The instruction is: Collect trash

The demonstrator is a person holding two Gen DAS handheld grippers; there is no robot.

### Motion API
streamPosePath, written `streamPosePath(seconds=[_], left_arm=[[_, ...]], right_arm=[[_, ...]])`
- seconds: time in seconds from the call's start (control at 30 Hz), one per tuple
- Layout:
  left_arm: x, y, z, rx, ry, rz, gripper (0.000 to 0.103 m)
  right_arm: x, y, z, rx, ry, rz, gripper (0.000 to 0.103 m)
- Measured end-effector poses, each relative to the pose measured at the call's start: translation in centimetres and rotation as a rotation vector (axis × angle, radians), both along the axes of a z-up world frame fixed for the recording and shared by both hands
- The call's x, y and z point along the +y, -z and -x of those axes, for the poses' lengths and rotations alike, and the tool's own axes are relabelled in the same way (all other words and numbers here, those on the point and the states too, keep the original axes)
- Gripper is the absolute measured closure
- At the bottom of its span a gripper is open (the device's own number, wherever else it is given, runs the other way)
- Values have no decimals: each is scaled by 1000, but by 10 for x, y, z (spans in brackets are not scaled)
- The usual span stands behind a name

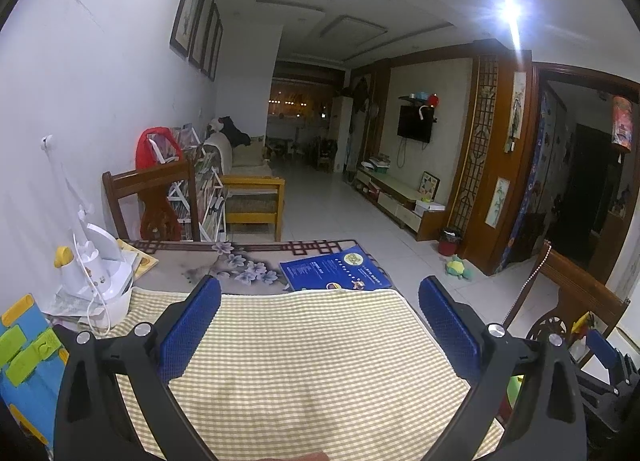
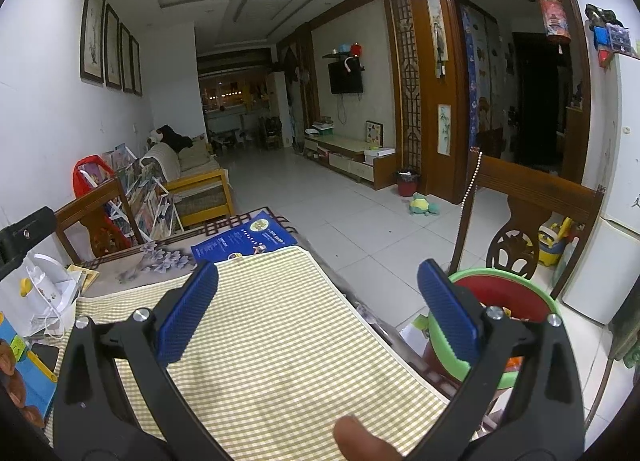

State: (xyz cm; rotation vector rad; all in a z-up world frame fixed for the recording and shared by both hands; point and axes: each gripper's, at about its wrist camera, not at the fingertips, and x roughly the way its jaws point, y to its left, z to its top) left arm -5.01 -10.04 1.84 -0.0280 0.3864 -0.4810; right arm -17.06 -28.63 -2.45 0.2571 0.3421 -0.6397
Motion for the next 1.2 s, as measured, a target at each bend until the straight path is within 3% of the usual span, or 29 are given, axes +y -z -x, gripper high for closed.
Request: streamPosePath(seconds=[1.2], left_arm=[[-4,0,8,5,25,-25,8]], right_arm=[[-2,17,15,17,-7,-25,5]])
